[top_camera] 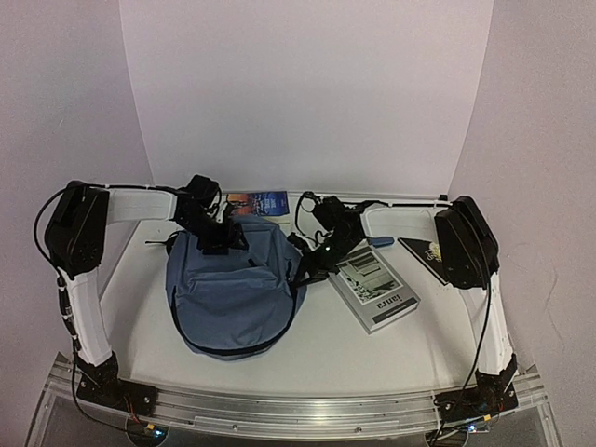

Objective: Pack the student bag
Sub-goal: Unzip the student bag at the center of the board.

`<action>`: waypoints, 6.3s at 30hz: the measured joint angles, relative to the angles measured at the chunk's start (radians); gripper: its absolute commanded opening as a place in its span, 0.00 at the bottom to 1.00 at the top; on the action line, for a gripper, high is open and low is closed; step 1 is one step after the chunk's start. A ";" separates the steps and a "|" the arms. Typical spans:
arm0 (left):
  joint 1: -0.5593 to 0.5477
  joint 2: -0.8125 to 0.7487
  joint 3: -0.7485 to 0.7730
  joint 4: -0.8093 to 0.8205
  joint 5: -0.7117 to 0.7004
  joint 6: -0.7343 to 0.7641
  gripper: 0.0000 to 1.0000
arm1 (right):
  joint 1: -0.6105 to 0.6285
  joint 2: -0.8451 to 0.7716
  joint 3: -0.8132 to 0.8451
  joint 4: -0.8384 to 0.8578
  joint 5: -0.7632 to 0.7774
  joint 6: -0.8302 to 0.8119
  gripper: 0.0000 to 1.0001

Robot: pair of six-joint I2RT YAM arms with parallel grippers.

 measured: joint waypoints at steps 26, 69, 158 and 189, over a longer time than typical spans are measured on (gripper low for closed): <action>0.189 -0.169 -0.337 0.061 -0.206 -0.278 0.14 | 0.001 -0.109 -0.227 0.210 0.015 0.081 0.00; -0.345 -0.200 -0.288 0.114 -0.097 -0.088 0.34 | -0.029 -0.081 -0.282 0.341 0.043 0.187 0.53; -0.372 0.024 -0.130 0.132 -0.113 -0.166 0.01 | -0.032 -0.033 -0.263 0.400 0.051 0.234 0.27; -0.373 -0.122 -0.241 0.162 -0.061 -0.166 0.00 | -0.029 0.002 -0.192 0.499 -0.009 0.326 0.79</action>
